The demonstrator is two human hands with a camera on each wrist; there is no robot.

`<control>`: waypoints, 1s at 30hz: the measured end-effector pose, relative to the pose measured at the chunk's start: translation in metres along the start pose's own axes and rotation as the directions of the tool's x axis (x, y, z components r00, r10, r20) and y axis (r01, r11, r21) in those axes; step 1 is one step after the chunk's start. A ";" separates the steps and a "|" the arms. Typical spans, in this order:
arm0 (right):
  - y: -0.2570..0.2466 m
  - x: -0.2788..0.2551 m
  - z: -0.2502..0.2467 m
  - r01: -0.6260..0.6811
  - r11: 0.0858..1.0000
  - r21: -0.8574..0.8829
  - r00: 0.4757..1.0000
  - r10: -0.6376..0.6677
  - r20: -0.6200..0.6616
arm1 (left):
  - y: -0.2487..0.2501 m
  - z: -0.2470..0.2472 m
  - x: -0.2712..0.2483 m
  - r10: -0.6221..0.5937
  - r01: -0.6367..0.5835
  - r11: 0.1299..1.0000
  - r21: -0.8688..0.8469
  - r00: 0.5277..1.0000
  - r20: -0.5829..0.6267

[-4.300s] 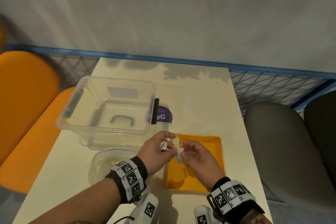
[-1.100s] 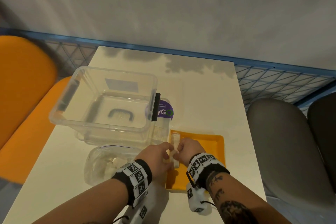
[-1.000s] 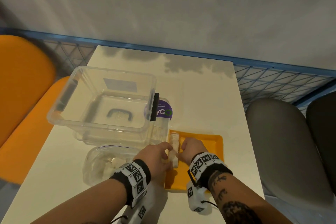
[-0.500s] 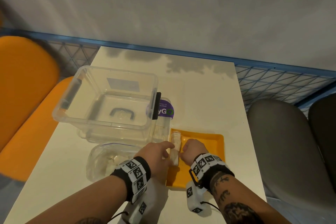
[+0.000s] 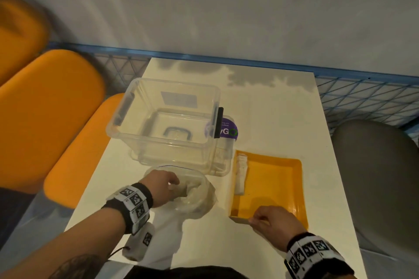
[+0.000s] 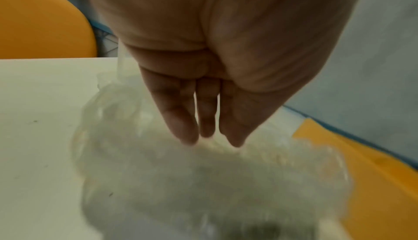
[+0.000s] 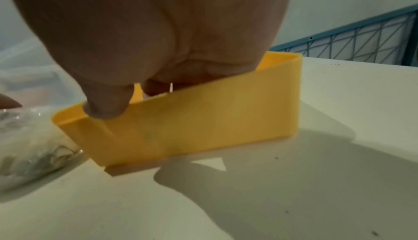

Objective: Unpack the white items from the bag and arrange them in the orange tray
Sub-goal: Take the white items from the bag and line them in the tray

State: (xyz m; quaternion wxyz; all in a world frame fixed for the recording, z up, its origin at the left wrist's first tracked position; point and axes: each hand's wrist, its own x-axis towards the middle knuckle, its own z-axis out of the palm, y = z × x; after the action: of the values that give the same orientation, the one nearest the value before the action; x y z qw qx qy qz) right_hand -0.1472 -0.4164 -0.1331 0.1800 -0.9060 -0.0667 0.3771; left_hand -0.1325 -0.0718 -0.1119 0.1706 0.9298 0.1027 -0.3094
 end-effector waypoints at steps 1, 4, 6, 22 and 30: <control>0.001 0.000 0.003 0.001 1.000 -0.029 1.000 -0.001 -0.009 | 0.001 0.008 0.001 -0.004 0.004 1.000 0.006 1.000 -0.028; 0.005 0.002 0.008 0.010 0.996 -0.085 0.998 -0.015 -0.060 | 0.006 0.025 0.003 0.017 -0.014 0.999 0.049 0.997 -0.070; 0.006 0.002 0.009 0.016 0.996 -0.092 0.997 -0.022 -0.074 | 0.009 0.032 0.006 0.034 -0.031 0.999 0.042 0.997 -0.073; -0.003 -0.009 0.002 -0.052 0.998 -0.048 0.996 0.049 -0.072 | -0.005 0.024 -0.009 -0.071 -0.126 0.648 -0.751 0.972 -0.224; -0.010 -0.016 -0.004 -0.018 0.995 -0.095 0.997 0.011 -0.070 | 0.023 -0.009 -0.025 -0.001 0.017 0.068 -0.998 1.000 0.017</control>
State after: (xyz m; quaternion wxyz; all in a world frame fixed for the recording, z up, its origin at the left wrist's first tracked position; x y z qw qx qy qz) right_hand -0.1554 -0.4123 -0.1155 0.1358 -0.9267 -0.0718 0.3430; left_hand -0.1409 -0.0913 -0.0840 0.7581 0.5606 0.2909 -0.1625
